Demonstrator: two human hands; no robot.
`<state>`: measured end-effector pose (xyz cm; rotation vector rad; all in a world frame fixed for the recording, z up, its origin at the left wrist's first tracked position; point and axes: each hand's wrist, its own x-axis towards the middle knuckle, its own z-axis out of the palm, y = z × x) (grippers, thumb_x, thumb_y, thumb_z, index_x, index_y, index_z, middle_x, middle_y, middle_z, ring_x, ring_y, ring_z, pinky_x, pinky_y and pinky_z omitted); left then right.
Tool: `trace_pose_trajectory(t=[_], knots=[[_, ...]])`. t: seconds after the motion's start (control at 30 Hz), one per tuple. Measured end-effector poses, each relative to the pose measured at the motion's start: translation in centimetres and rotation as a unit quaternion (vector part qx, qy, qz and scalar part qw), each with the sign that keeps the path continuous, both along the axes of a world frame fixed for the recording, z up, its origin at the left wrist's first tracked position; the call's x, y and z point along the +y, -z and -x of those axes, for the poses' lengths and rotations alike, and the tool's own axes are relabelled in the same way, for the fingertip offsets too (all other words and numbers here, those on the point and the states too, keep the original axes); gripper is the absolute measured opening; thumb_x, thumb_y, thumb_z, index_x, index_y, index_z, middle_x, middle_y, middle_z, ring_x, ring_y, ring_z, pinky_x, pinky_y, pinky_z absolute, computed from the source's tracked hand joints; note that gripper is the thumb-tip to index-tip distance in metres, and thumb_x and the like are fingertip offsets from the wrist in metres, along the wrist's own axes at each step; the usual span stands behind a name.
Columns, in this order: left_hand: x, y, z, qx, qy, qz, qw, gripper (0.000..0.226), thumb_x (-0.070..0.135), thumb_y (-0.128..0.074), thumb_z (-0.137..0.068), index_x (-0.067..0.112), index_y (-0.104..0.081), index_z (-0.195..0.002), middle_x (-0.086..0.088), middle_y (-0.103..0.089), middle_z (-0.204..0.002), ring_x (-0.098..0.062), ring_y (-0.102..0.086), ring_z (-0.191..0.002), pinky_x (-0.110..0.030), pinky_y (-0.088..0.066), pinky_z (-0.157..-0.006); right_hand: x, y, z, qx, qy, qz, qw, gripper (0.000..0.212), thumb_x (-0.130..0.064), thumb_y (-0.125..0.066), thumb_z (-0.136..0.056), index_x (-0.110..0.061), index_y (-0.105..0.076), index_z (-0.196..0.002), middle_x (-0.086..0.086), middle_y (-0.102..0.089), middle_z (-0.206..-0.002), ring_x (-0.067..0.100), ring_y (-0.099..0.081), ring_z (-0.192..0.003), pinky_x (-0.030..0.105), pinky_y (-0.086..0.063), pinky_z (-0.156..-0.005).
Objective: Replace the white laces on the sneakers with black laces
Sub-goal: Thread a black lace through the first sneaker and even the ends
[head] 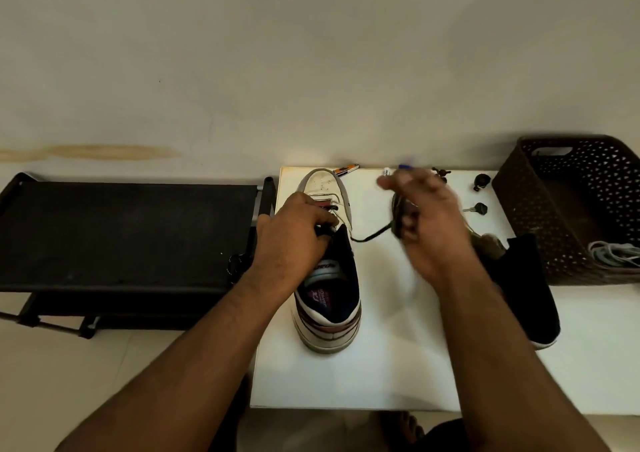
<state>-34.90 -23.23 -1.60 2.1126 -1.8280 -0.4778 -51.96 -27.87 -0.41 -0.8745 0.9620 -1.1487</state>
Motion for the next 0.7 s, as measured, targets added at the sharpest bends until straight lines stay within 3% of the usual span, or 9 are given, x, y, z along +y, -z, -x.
trace_pose_trajectory(t=[0.1, 0.2, 0.27, 0.33, 0.37, 0.43, 0.47, 0.57, 0.7], knots=[[0.1, -0.1, 0.0, 0.03, -0.019, 0.013, 0.999, 0.051, 0.028, -0.07, -0.083, 0.04, -0.055, -0.13, 0.006, -0.045, -0.131, -0.014, -0.048, -0.118, -0.041, -0.031, -0.1, 0.2, 1.9, -1.1, 0.37, -0.159, 0.102, 0.91, 0.018, -0.01, -0.066, -0.087, -0.017, -0.072, -0.102, -0.002, -0.071, -0.101, -0.002, -0.06, -0.073, 0.019, -0.045, -0.068], [0.2, -0.1, -0.1, 0.066, -0.024, 0.017, 0.997, 0.068, 0.023, -0.072, -0.081, 0.037, -0.043, -0.141, 0.001, -0.041, -0.134, -0.019, -0.048, -0.12, -0.042, -0.036, -0.103, 0.6, 2.6, -1.3, 0.512, -0.247, 0.133, 0.812, 0.013, -0.01, -0.062, -0.089, -0.017, -0.072, -0.094, -0.003, -0.068, -0.087, 0.013, -0.063, -0.084, 0.027, -0.05, -0.078], [0.1, 0.0, -0.2, 0.078, -0.022, 0.01, 0.997, 0.078, 0.019, -0.072, -0.081, 0.035, -0.034, -0.146, -0.002, -0.038, -0.138, -0.022, -0.048, -0.121, -0.041, -0.043, -0.101, 0.6, 2.2, -1.4, 0.479, -0.199, 0.131, 0.845, 0.013, -0.013, -0.059, -0.092, -0.02, -0.066, -0.083, -0.006, -0.064, -0.077, 0.013, -0.061, -0.075, 0.029, -0.051, -0.071], [0.0, 0.1, -0.4, 0.085, -0.024, 0.002, 0.996, 0.083, 0.017, -0.072, -0.08, 0.035, -0.028, -0.149, -0.005, -0.035, -0.141, -0.025, -0.048, -0.123, -0.037, -0.044, -0.098, 0.3, 0.9, -1.4, 0.251, -0.041, 0.07, 0.965, 0.017, -0.013, -0.054, -0.095, -0.02, -0.06, -0.08, -0.006, -0.059, -0.074, 0.008, -0.048, -0.058, 0.021, -0.038, -0.052], [-0.1, 0.1, -0.5, 0.092, -0.024, -0.002, 0.995, 0.085, 0.018, -0.072, -0.08, 0.036, -0.027, -0.15, -0.006, -0.035, -0.142, -0.025, -0.048, -0.124, -0.035, -0.044, -0.097, 0.0, 0.2, -1.1, 0.102, 0.03, 0.027, 0.994, 0.018, -0.011, -0.051, -0.096, -0.019, -0.057, -0.081, -0.005, -0.057, -0.074, 0.007, -0.04, -0.051, 0.019, -0.031, -0.046], [-0.1, -0.2, -0.8, 0.129, -0.024, -0.03, 0.991, 0.087, 0.024, -0.075, -0.079, 0.036, -0.026, -0.15, -0.005, -0.04, -0.139, -0.023, -0.049, -0.124, -0.033, -0.043, -0.098, -0.3, 0.0, -0.5, 0.003, 0.114, 0.0, 0.993, 0.013, -0.014, -0.053, -0.096, -0.019, -0.057, -0.085, -0.003, -0.054, -0.074, 0.007, -0.036, -0.048, 0.017, -0.028, -0.043], [-0.1, -0.3, -1.2, 0.17, -0.03, -0.054, 0.984, 0.087, 0.028, -0.077, -0.078, 0.037, -0.028, -0.149, -0.001, -0.047, -0.132, -0.02, -0.053, -0.12, -0.03, -0.046, -0.096, -0.3, 0.3, -0.3, 0.086, 0.123, 0.013, 0.989, 0.004, -0.02, -0.058, -0.093, -0.021, -0.058, -0.089, -0.003, -0.054, -0.079, 0.007, -0.041, -0.054, 0.018, -0.033, -0.049], [0.2, -1.4, -2.6, 0.323, -0.089, -0.123, 0.934, 0.069, 0.046, -0.075, -0.078, 0.035, -0.045, -0.139, 0.005, -0.064, -0.108, -0.009, -0.063, -0.094, -0.026, -0.05, -0.08, 0.4, 1.6, -0.4, 0.442, 0.072, 0.098, 0.889, 0.044, -0.022, -0.072, -0.081, -0.019, -0.049, -0.118, -0.004, -0.044, -0.115, 0.008, -0.045, -0.089, 0.021, -0.034, -0.074], [0.3, -1.6, -4.0, 0.381, -0.151, -0.151, 0.9, 0.022, 0.032, -0.058, -0.095, 0.02, -0.064, -0.112, -0.004, -0.069, -0.095, -0.012, -0.067, -0.076, -0.035, -0.055, -0.081, 1.0, 1.2, -1.4, 0.477, -0.038, 0.226, 0.848, 0.066, -0.014, -0.072, -0.08, -0.027, -0.037, -0.134, -0.005, -0.04, -0.133, 0.002, -0.044, -0.098, 0.022, -0.035, -0.081]])
